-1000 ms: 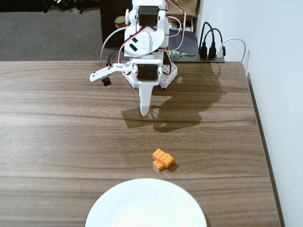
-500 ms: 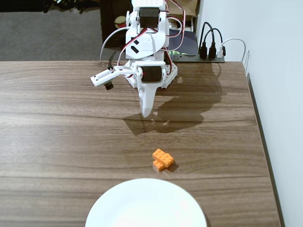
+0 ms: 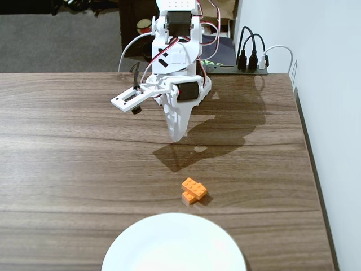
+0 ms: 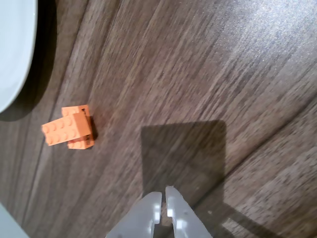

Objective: Grasp a lego block and put it on the plate.

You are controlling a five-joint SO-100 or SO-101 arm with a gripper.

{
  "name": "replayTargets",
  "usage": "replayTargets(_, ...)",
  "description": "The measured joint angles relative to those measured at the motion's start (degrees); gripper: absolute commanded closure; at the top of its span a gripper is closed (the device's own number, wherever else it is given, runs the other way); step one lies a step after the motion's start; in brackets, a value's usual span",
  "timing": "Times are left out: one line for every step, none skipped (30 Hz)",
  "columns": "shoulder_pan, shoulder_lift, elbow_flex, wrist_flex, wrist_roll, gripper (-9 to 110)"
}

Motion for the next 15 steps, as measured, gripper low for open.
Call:
replayTargets(0.0,0.0,0.0,0.0,-0.09,101)
replayTargets(0.0,0.0,0.0,0.0,-0.09,101)
replayTargets(0.0,0.0,0.0,0.0,-0.09,101)
replayTargets(0.0,0.0,0.0,0.0,-0.09,101)
replayTargets(0.0,0.0,0.0,0.0,-0.18,101)
replayTargets(-0.09,-0.26,0.0,-0.44,-0.79,101)
replayTargets(-0.35,-0.44,-0.09,-0.7,-1.76,100)
replayTargets(-0.53,-0.79,-0.53,-0.88,-2.72,100)
replayTargets(-0.62,-1.14,-1.41,-0.88,-3.6,100)
replayTargets(-0.62,-1.67,-2.37,-0.88,-4.39,100)
replayTargets(-0.62,-2.11,-3.25,-0.88,-5.36,100)
replayTargets(-0.62,-2.9,-4.31,-1.05,-6.77,100)
replayTargets(-0.62,-3.52,-5.19,-1.05,-7.91,100)
replayTargets(-0.62,-4.48,-6.59,-1.05,-9.58,100)
replayTargets(-0.62,-5.45,-7.73,-1.05,-11.25,100)
